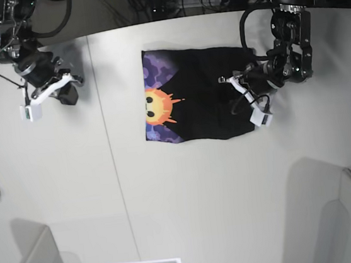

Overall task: Fold the T-shirt properly
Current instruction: 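Grasp the folded bundle with both grippers and lift it, then drag and flatten the bundle with the left gripper, then release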

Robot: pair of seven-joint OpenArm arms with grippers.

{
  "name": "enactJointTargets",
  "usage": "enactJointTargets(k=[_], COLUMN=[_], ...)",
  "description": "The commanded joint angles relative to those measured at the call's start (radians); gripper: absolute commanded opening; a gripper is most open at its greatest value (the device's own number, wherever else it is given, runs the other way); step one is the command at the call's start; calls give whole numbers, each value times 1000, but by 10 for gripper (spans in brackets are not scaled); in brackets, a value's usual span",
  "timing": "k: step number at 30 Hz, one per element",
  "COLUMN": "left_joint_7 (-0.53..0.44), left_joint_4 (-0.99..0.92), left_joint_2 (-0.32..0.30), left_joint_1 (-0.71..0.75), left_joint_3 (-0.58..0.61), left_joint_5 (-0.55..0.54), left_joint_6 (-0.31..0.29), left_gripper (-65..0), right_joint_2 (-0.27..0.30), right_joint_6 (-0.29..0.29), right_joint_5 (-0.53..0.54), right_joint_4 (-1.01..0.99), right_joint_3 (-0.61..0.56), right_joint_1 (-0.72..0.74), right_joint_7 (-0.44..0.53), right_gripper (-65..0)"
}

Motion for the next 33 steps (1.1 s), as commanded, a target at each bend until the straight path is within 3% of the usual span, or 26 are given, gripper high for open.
enactJointTargets(k=[1, 10, 18, 28, 33], left_joint_7=[31, 31, 26, 22, -18], left_joint_4=[4, 4, 6, 6, 58], left_joint_2=[-17, -106, -194, -198, -194], left_joint_1=[-25, -184, -390, -596, -631], left_joint_3=[41, 300, 624, 920, 1032], left_joint_5=[32, 32, 32, 40, 210], left_joint_6=[20, 24, 21, 20, -3], left_gripper=[-650, -650, -650, -650, -650], right_joint_2=[12, -9, -54, -66, -89], right_joint_6=[11, 13, 13, 10, 10], right_joint_5=[9, 9, 4, 4, 3], right_joint_4=[18, 19, 15, 12, -30], right_joint_3=[21, 109, 136, 141, 221], right_joint_1=[-13, -69, -83, -86, -85], right_joint_7=[27, 30, 30, 30, 30], right_gripper=[-650, -650, -650, -650, -650])
